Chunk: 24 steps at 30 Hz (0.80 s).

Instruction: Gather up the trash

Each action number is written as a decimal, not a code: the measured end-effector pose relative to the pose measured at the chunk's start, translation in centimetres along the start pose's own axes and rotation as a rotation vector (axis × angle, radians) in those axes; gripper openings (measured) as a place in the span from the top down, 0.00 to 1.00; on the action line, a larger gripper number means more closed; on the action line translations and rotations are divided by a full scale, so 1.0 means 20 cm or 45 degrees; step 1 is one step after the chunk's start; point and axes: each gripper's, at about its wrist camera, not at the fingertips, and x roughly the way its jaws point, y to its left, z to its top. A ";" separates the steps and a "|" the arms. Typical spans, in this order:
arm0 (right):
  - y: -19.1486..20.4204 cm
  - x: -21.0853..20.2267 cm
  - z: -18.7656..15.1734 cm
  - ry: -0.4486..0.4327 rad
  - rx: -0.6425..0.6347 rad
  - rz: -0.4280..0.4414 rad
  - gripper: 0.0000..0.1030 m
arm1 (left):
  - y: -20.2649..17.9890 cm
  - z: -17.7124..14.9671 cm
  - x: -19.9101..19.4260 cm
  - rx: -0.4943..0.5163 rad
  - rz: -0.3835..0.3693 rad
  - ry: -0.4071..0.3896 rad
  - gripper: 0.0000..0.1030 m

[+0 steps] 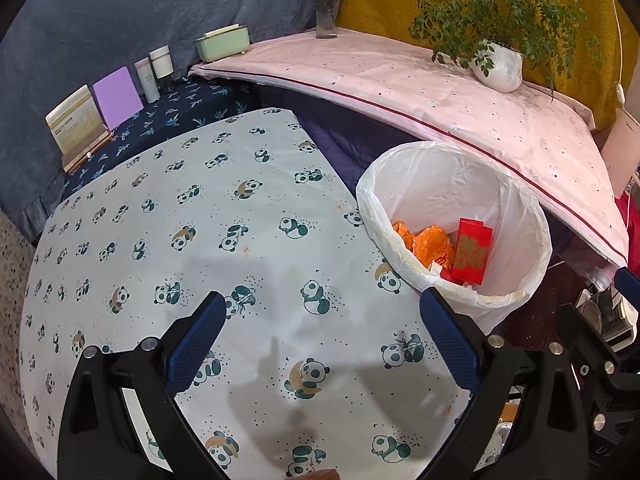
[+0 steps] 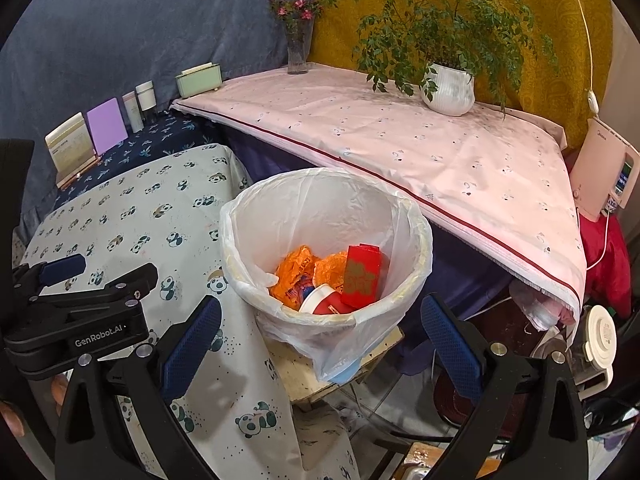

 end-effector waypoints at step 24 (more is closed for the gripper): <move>0.00 0.02 -0.03 0.015 0.009 -0.006 0.06 | -0.01 -0.03 0.01 0.018 0.003 0.002 0.10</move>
